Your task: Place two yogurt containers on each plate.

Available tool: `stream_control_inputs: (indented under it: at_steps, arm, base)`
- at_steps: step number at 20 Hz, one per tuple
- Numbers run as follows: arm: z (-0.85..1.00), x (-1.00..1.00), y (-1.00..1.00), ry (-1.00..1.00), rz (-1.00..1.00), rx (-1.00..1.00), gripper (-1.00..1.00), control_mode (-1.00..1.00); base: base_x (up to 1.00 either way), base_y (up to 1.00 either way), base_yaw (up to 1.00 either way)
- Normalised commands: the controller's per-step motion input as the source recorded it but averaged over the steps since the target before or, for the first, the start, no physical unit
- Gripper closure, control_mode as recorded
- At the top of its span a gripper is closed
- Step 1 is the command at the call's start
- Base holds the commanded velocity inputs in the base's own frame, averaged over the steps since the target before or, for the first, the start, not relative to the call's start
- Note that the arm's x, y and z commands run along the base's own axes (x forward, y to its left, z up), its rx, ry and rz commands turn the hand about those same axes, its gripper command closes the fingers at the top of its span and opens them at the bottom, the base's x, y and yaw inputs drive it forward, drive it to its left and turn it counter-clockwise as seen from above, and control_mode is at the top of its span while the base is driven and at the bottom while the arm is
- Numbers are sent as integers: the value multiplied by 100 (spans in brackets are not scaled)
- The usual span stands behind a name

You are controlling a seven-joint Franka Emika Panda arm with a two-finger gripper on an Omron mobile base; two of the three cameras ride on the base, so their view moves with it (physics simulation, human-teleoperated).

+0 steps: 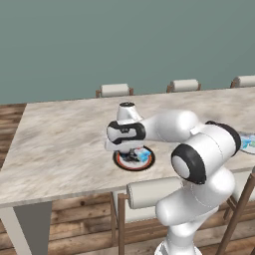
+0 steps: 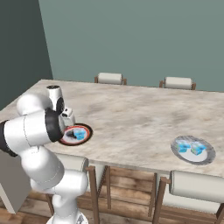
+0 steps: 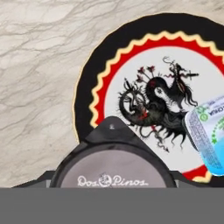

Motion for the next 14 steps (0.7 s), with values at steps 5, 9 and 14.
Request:
stream_control_inputs:
  at_steps: [5, 9, 14]
  arm:
    - [-15, 3, 0, 0, 0, 0, 100, -100]
    - [-30, 23, 0, 1, 0, -1, 100, -100]
    - [-25, 15, -2, 2, 0, -1, 100, -100]
  base:
    - [0, 0, 0]
    - [0, 0, 0]
    - [0, 0, 0]
